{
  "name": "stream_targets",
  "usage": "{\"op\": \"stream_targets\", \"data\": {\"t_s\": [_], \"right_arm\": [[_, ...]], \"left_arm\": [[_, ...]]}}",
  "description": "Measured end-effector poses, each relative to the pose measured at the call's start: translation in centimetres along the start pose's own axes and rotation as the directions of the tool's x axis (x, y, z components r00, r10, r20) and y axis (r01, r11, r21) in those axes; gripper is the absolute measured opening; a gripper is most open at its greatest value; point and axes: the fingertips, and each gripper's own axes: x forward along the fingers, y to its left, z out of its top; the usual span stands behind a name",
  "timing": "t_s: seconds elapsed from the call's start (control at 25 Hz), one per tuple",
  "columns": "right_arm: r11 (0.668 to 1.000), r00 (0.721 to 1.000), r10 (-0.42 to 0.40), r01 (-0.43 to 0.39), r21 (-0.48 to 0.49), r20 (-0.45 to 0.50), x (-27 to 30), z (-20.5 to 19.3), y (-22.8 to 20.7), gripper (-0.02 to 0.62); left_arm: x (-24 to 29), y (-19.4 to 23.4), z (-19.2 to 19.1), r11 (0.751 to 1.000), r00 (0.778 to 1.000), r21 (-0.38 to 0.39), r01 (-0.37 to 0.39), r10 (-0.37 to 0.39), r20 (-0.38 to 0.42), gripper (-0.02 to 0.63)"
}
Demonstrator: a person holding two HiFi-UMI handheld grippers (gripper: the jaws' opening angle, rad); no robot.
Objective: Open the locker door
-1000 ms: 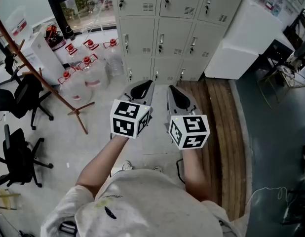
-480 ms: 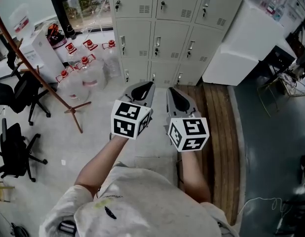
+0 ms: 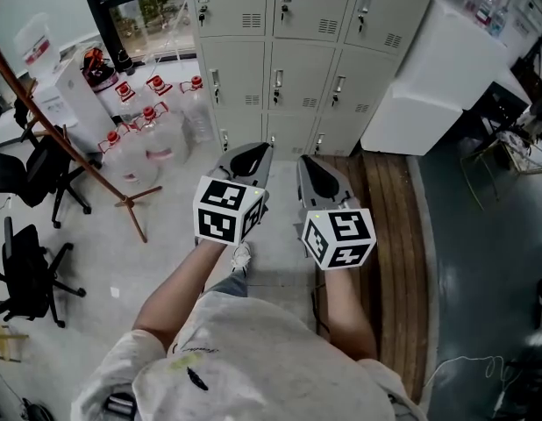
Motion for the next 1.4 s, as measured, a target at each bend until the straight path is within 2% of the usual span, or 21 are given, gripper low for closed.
{"op": "stream_targets", "data": {"t_s": [0.44,0.96,1.2,1.4], "right_arm": [[1.0,0.999,0.001,-0.002,-0.025,-0.037,8.8,-0.2,-3.7,0.003],[0.998,0.994,-0.054,0.052,-0.023,-0.093,23.8,1.4,-8.9,0.003],[0.997,0.996,-0.046,0.042,-0.063,-0.071,28.9,2.7,-9.7,0.003],[0.997,0.996,-0.07,0.067,-0.039,-0.062,32.0,3.8,-10.7,0.003]], "left_arm": [[7.5,6.6,0.7,0.999,1.0,-0.037,0.014,-0.014,0.003,0.006],[19.8,17.3,2.9,0.992,0.995,-0.071,0.1,-0.101,-0.014,0.006],[23.5,20.8,3.9,0.989,0.991,-0.073,0.131,-0.132,-0.012,0.006],[25.6,23.4,4.8,0.987,0.989,-0.076,0.144,-0.145,-0.001,0.006]]}}
